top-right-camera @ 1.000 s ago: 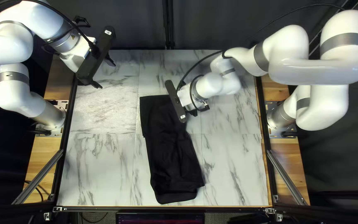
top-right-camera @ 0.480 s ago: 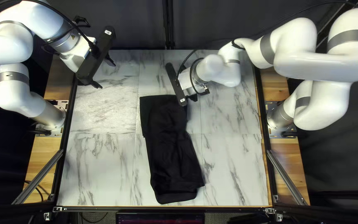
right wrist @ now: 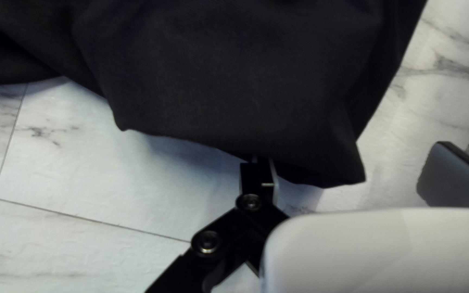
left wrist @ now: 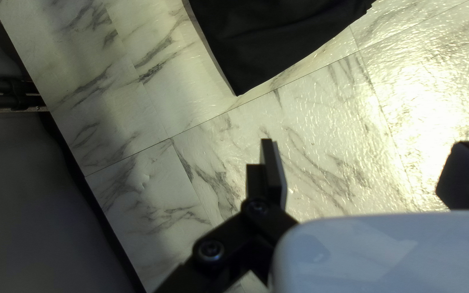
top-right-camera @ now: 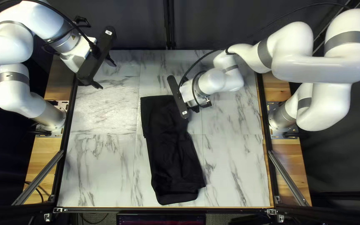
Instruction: Fold t-shirt
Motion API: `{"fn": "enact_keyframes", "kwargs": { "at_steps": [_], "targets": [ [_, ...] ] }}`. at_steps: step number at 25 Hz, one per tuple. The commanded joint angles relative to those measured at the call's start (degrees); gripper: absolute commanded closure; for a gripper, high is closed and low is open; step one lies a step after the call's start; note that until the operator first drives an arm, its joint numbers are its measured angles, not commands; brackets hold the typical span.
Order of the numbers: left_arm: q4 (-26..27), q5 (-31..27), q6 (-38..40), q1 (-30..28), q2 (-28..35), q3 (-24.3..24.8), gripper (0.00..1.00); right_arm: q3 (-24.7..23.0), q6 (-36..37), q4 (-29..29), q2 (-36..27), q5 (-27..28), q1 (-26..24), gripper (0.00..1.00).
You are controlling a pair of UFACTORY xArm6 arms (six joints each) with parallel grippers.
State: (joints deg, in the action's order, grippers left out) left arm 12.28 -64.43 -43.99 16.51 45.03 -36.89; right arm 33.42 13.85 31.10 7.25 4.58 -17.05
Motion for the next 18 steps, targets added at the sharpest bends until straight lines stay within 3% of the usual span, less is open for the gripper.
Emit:
{"fn": "enact_keyframes", "kwargs": {
  "at_steps": [1, 6, 10, 12, 18],
  "targets": [
    [0.0, 0.0, 0.0, 0.0, 0.0, 0.0, 0.0, -0.02, 3.38, -3.46, -2.49, 2.37, -0.52, 0.0],
    [0.0, 0.0, 0.0, 0.0, 0.0, 0.0, 0.0, -1.2, -4.68, 3.03, -3.82, 2.82, 1.03, 0.0],
    [0.0, 0.0, 0.0, 0.0, 0.0, 0.0, 0.0, -3.94, -17.99, 13.5, -6.23, 3.11, 4.17, 0.0],
    [0.0, 0.0, 0.0, 0.0, 0.0, 0.0, 0.0, -4.87, -22.2, 16.08, -7.6, 3.95, 6.03, 0.0],
    [0.0, 0.0, 0.0, 0.0, 0.0, 0.0, 0.0, -2.97, -26.94, 17.8, -8.13, 6.28, 10.51, 0.0]
  ]
}}
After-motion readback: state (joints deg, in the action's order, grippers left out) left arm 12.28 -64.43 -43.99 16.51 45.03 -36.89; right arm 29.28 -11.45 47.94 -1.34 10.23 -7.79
